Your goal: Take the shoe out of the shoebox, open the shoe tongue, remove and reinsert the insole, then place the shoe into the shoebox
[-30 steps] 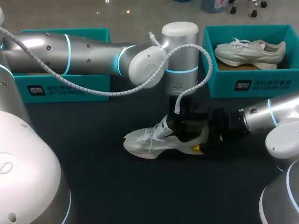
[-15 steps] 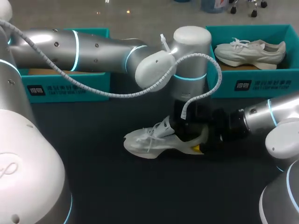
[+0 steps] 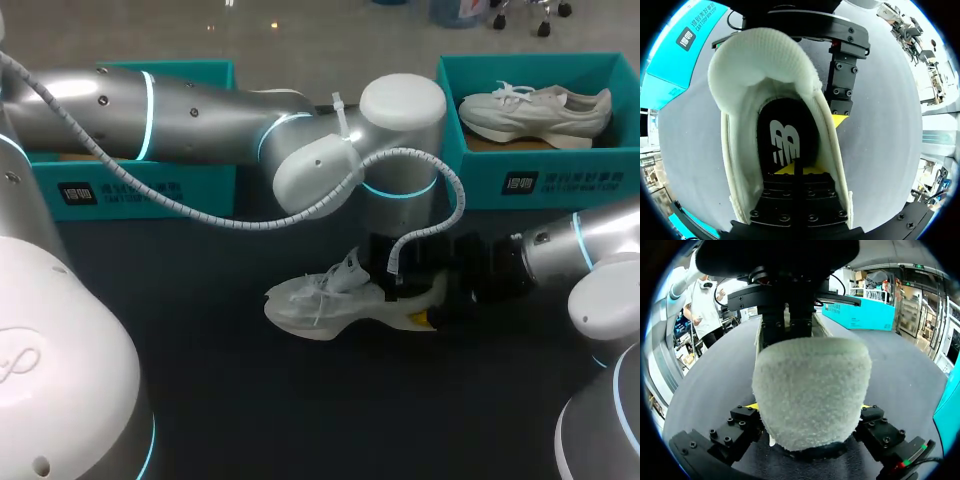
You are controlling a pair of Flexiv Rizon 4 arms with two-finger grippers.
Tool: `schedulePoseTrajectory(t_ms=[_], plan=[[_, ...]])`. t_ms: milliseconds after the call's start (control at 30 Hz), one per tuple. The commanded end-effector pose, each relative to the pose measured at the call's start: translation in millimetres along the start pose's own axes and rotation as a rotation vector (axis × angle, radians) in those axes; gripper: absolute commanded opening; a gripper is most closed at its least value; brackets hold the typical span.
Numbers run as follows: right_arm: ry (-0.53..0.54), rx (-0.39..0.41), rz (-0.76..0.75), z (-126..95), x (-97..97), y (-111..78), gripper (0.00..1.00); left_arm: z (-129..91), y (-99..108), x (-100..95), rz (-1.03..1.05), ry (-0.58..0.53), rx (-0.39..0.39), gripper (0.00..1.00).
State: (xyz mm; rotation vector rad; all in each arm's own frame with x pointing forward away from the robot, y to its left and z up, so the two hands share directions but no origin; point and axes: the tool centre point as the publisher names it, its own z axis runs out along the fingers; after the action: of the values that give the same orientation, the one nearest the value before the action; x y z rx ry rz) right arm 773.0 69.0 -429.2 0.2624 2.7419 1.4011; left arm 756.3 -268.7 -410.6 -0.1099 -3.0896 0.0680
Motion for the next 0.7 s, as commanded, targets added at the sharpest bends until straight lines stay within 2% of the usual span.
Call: schedulePoseTrajectory(t_ms=[33, 433, 700], plan=[[0.0, 0.002, 0.002, 5, -0.1, -3.8, 0.0, 24, 12, 6.2, -0.007, -0.026, 0.052, 0.0], [0.0, 0.002, 0.002, 5, -0.1, -3.8, 0.0, -10, 17, 9.6, -0.022, -0.026, 0.15, 0.0], [0.0, 0.002, 0.002, 5, -0.1, -3.8, 0.0, -26, 24, 4.9, -0.035, 0.032, 0.247, 0.0]])
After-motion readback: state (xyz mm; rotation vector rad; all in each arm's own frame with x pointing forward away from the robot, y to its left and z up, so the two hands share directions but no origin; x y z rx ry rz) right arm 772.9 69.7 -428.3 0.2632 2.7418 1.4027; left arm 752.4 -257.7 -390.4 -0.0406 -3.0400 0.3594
